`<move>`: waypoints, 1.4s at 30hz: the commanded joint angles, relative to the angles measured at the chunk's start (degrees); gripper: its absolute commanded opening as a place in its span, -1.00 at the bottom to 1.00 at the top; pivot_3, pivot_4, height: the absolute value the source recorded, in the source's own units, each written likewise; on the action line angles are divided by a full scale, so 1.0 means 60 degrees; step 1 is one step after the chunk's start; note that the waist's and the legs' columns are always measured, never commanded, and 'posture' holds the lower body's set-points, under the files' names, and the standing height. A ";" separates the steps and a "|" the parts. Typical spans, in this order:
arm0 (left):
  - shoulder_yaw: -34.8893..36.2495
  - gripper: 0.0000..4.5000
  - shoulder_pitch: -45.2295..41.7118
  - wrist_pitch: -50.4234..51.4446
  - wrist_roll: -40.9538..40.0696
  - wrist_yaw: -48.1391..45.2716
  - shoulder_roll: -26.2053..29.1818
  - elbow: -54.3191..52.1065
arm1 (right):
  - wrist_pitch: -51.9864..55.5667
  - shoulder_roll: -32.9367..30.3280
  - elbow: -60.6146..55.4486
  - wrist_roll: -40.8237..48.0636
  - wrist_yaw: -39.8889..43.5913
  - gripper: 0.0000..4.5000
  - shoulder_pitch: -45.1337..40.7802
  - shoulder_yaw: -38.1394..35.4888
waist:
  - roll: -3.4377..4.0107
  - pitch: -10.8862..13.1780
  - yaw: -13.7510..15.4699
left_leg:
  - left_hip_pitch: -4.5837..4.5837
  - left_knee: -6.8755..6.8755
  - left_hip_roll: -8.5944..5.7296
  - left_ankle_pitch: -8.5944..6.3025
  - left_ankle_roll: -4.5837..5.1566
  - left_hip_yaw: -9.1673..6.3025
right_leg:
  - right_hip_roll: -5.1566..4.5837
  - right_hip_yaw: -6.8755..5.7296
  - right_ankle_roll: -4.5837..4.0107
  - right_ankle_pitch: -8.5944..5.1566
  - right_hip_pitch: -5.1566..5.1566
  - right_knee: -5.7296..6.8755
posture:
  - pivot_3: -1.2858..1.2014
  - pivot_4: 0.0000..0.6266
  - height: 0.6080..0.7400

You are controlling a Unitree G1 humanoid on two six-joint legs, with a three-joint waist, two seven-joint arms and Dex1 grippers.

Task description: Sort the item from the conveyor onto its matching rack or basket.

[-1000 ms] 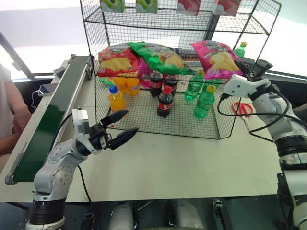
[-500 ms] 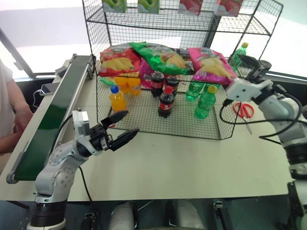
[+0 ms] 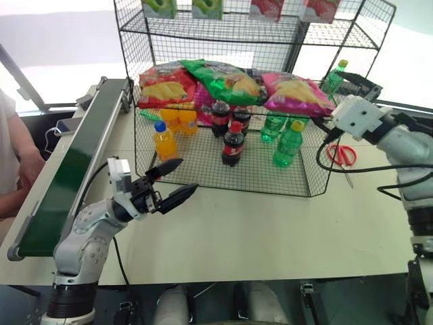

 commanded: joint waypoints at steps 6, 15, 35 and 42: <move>0.0078 1.00 0.0091 -0.0253 0.0052 0.0000 0.0064 -0.0219 | -0.0500 0.0004 -0.0126 -0.0036 0.0184 -0.46 -0.0079 -0.0235 | 0.0000 0.0000 0.0016 | 0.0000 0.0000 -0.0001 -0.0002 0.0003 0.0000 | -0.0001 0.0000 0.0000 0.0000 0.0000 -0.0001 | 0.03 -0.52 0.79; -0.0050 1.00 0.0134 -0.0264 0.0118 0.0045 -0.0001 -0.0280 | -0.1274 0.0082 0.1152 -0.1115 -0.0531 -0.98 -0.0884 0.0106 | 0.0000 0.0000 -0.0009 | 0.0001 0.0001 -0.0002 -0.0002 0.0003 0.0003 | -0.0001 0.0000 0.0000 0.0000 0.0000 0.0001 | 0.03 -0.52 0.79; -0.0092 1.00 0.0340 -0.0423 0.0247 0.0168 -0.0071 -0.0311 | -0.3430 -0.0206 0.4108 0.0138 0.1355 0.98 -0.1963 0.0452 | 0.0003 0.0001 0.0005 | 0.0004 0.0006 0.0003 0.0000 0.0001 0.0005 | -0.0001 0.0001 0.0001 0.0001 0.0007 0.0001 | 0.03 -0.52 0.79; -0.0184 1.00 0.0208 -0.0452 0.0329 0.0102 -0.0123 -0.0129 | -0.2065 -0.0082 0.3493 0.2096 0.3216 0.98 -0.1980 -0.0132 | 0.0006 0.0003 -0.0009 | 0.0007 0.0009 0.0001 -0.0001 0.0003 0.0001 | -0.0004 -0.0002 0.0001 0.0002 0.0010 0.0003 | 0.03 -0.52 0.79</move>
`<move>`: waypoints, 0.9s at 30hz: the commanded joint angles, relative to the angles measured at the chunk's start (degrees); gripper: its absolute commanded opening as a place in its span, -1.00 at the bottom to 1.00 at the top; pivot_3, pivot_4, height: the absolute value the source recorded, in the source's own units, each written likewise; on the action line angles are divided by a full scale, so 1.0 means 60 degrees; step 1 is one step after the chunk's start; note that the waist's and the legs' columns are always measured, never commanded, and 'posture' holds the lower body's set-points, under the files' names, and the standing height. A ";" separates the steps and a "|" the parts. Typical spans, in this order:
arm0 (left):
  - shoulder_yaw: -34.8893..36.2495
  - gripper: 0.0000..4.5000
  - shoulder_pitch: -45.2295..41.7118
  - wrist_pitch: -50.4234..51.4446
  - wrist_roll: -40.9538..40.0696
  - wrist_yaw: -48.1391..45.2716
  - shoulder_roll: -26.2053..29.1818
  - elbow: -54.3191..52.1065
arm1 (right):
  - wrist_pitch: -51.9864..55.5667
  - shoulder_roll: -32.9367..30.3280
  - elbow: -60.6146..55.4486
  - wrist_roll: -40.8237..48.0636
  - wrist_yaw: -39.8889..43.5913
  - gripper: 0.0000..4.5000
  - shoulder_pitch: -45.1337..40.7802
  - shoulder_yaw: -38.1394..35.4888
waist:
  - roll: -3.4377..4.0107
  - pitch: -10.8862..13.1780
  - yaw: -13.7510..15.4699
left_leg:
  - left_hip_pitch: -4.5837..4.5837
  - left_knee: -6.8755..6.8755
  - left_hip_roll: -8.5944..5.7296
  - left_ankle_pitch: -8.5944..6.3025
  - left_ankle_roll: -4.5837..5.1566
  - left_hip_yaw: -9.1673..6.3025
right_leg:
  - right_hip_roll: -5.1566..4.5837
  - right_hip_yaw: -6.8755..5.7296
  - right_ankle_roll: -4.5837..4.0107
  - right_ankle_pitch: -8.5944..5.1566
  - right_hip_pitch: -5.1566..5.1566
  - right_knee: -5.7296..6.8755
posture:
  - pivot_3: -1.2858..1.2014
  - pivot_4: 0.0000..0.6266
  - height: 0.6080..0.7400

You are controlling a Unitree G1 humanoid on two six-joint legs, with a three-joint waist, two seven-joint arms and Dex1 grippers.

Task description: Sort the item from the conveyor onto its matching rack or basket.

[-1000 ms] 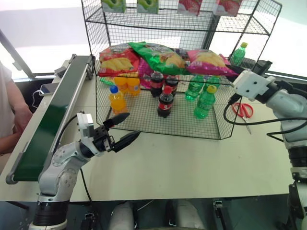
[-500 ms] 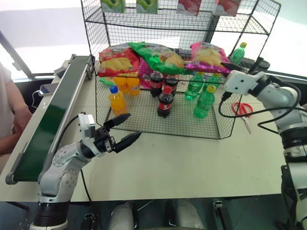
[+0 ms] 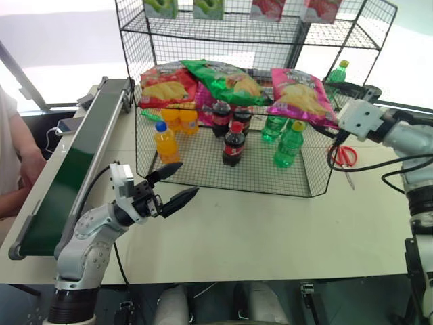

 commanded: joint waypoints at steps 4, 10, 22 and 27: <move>-0.0112 1.00 -0.0115 -0.0161 0.0063 -0.0081 -0.0023 -0.0106 | 0.1477 0.0118 -0.1177 0.1799 0.1450 0.98 -0.0051 -0.0750 | 0.0000 0.0000 -0.0005 | 0.0001 0.0000 0.0003 0.0000 0.0000 0.0000 | 0.0002 -0.0001 0.0000 0.0000 0.0000 0.0000 | 0.03 -0.52 0.79; -0.0112 1.00 0.0025 -0.0174 0.0110 -0.0051 -0.0011 -0.0190 | 0.2619 0.0351 -0.2338 0.2432 0.2077 0.98 0.0635 -0.0883 | -0.0001 -0.0001 0.0024 | -0.0001 0.0000 0.0004 -0.0005 0.0009 -0.0002 | -0.0001 -0.0004 -0.0001 0.0001 0.0002 -0.0002 | 0.03 -0.52 0.79; -0.0103 1.00 0.0027 -0.0293 0.0209 0.0040 0.0041 -0.0165 | 0.2041 0.0554 -0.2340 0.1206 0.1251 -0.07 0.0944 -0.0781 | -0.0001 -0.0001 0.0022 | -0.0002 0.0000 0.0000 -0.0007 0.0012 -0.0001 | -0.0002 -0.0006 -0.0001 0.0001 0.0000 -0.0002 | 0.03 -0.52 0.79; -0.0115 1.00 0.0036 -0.0301 0.0238 0.0050 0.0044 -0.0185 | 0.1728 0.0504 -0.2081 0.0842 0.1026 -0.99 0.0809 -0.0824 | -0.0001 -0.0001 0.0020 | -0.0002 0.0000 -0.0002 -0.0007 0.0011 0.0001 | -0.0002 -0.0005 -0.0001 0.0001 0.0000 -0.0002 | 0.03 -0.52 0.79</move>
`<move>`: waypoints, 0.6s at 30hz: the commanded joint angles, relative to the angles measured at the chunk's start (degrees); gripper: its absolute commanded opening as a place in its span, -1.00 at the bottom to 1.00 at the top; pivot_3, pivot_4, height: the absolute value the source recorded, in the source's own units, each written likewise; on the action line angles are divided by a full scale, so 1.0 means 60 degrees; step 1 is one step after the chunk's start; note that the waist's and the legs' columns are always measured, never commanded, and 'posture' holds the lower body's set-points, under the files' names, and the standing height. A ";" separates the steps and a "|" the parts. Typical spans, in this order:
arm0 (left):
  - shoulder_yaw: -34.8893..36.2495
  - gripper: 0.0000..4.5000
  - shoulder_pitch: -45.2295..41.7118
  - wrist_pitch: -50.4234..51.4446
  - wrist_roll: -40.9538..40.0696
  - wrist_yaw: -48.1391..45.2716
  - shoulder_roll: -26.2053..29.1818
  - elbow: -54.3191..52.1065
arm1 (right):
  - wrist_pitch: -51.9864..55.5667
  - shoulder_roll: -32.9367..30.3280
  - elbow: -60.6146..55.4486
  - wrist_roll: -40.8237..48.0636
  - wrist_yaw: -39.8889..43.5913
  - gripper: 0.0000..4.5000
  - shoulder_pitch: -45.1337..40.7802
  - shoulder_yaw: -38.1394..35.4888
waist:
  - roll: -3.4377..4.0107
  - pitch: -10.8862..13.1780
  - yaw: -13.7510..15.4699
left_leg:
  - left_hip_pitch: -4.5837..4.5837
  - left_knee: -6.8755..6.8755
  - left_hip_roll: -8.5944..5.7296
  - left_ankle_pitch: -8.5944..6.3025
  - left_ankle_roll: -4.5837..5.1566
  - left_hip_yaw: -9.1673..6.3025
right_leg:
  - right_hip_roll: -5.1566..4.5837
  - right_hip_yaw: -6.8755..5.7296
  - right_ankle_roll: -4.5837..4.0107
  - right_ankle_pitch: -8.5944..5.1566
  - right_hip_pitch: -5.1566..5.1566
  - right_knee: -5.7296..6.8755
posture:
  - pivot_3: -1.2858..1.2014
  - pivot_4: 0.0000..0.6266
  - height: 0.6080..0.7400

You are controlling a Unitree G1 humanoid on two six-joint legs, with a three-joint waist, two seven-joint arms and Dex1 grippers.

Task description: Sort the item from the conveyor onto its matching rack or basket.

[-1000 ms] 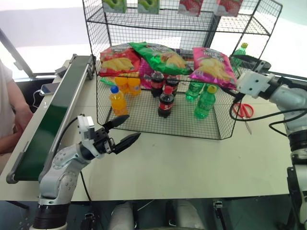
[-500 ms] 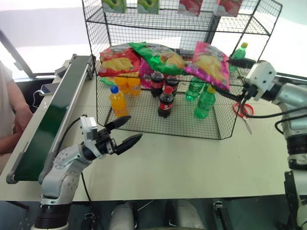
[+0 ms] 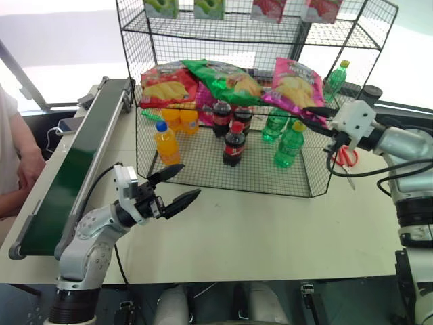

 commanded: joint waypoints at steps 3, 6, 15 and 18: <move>0.0040 1.00 -0.0014 -0.0144 -0.0046 -0.0010 0.0032 -0.0203 | -0.0699 -0.0290 0.0447 -0.0467 -0.0387 -0.99 -0.0597 -0.0290 | 0.0000 0.0000 -0.0003 | 0.0000 0.0000 0.0000 0.0000 0.0000 0.0000 | 0.0000 0.0000 0.0000 0.0000 0.0000 0.0000 | 0.03 -0.52 0.79; 0.0037 1.00 -0.0018 -0.0132 -0.0065 0.0012 0.0017 -0.0221 | -0.1272 -0.0539 0.1157 -0.1001 -0.0592 -0.99 -0.0847 -0.0198 | 0.0000 0.0000 -0.0009 | 0.0001 0.0000 -0.0001 0.0000 -0.0001 0.0001 | 0.0000 0.0000 0.0000 0.0000 0.0000 0.0001 | 0.03 -0.52 0.79; 0.0036 1.00 0.0044 -0.0132 -0.0069 0.0049 0.0029 -0.0266 | -0.2017 -0.0768 0.1985 -0.0820 -0.0010 -0.88 -0.1040 -0.0188 | 0.0001 0.0000 -0.0033 | 0.0005 0.0000 0.0001 0.0002 -0.0004 0.0003 | 0.0002 0.0001 0.0000 0.0000 0.0001 0.0002 | 0.03 -0.52 0.79; 0.0055 1.00 0.0043 -0.0159 -0.0046 0.0039 0.0051 -0.0222 | -0.1952 -0.0828 0.1854 -0.0477 0.0427 -0.41 -0.0954 -0.0265 | 0.0001 0.0000 -0.0021 | 0.0004 0.0001 0.0002 0.0002 -0.0004 0.0002 | 0.0002 0.0001 0.0000 0.0000 0.0002 0.0001 | 0.03 -0.52 0.79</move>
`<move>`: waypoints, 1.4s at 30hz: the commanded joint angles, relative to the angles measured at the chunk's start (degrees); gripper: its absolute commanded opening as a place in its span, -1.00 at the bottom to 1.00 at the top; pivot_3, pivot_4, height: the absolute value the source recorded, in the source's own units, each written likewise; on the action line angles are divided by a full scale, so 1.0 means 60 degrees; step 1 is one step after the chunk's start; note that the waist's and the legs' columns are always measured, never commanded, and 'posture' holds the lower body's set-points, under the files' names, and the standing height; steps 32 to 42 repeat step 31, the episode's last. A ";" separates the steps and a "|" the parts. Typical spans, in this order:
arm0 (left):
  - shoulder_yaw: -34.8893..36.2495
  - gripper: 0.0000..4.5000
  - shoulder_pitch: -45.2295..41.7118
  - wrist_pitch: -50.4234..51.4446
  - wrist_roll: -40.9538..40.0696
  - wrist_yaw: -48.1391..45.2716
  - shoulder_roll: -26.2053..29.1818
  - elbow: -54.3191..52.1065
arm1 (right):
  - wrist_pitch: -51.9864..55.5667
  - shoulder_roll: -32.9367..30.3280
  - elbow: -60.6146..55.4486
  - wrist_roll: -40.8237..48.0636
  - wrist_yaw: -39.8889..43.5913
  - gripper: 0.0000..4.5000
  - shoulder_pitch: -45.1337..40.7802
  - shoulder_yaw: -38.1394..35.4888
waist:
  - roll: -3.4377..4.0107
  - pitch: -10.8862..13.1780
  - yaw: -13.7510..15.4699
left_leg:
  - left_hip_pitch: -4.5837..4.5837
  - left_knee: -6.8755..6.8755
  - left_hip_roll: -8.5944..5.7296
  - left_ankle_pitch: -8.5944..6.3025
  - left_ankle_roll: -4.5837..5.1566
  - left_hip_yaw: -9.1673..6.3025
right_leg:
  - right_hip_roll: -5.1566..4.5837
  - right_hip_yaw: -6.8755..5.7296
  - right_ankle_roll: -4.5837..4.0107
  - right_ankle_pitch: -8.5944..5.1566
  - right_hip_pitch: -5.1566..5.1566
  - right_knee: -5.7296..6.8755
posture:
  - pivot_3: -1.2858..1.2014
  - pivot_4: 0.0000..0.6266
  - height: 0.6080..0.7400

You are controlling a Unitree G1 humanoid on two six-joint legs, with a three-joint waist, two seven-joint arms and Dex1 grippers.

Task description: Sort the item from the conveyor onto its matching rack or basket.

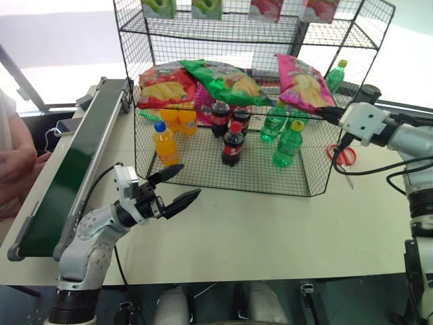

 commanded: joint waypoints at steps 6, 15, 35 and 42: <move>0.0184 1.00 -0.0063 -0.0084 -0.0064 -0.0009 0.0176 -0.0089 | 0.1605 -0.0333 -0.1723 0.2462 0.1545 0.97 0.0569 -0.1065 | 0.0000 0.0000 0.0035 | -0.0002 0.0000 0.0000 -0.0001 0.0002 -0.0003 | -0.0003 -0.0001 0.0000 0.0000 0.0001 -0.0003 | 0.03 -0.52 0.79; 0.1087 1.00 -0.0529 -0.0198 0.0597 0.0194 0.1510 0.0893 | 0.8780 0.0328 -0.8967 0.7599 0.0055 0.99 0.5103 -0.2390 | -0.0035 -0.0023 0.0071 | -0.0005 -0.0012 0.0029 -0.0034 0.0059 -0.0038 | -0.0005 -0.0020 -0.0004 -0.0001 0.0005 -0.0003 | 0.03 -0.52 0.79; 0.2154 1.00 0.0555 -0.0382 0.1461 -0.0070 0.2984 0.2324 | 0.8697 0.0527 -0.9580 0.6734 0.0909 0.99 0.8857 -0.3937 | -0.0021 -0.0013 0.0087 | -0.0014 -0.0009 0.0014 -0.0062 0.0105 -0.0024 | -0.0010 -0.0016 -0.0007 -0.0001 -0.0009 -0.0011 | 0.03 -0.52 0.79; 0.2154 1.00 0.0555 -0.0382 0.1461 -0.0070 0.2984 0.2324 | 0.8697 0.0527 -0.9580 0.6734 0.0909 0.99 0.8857 -0.3937 | -0.0021 -0.0013 0.0087 | -0.0014 -0.0009 0.0014 -0.0062 0.0105 -0.0024 | -0.0010 -0.0016 -0.0007 -0.0001 -0.0009 -0.0011 | 0.03 -0.52 0.79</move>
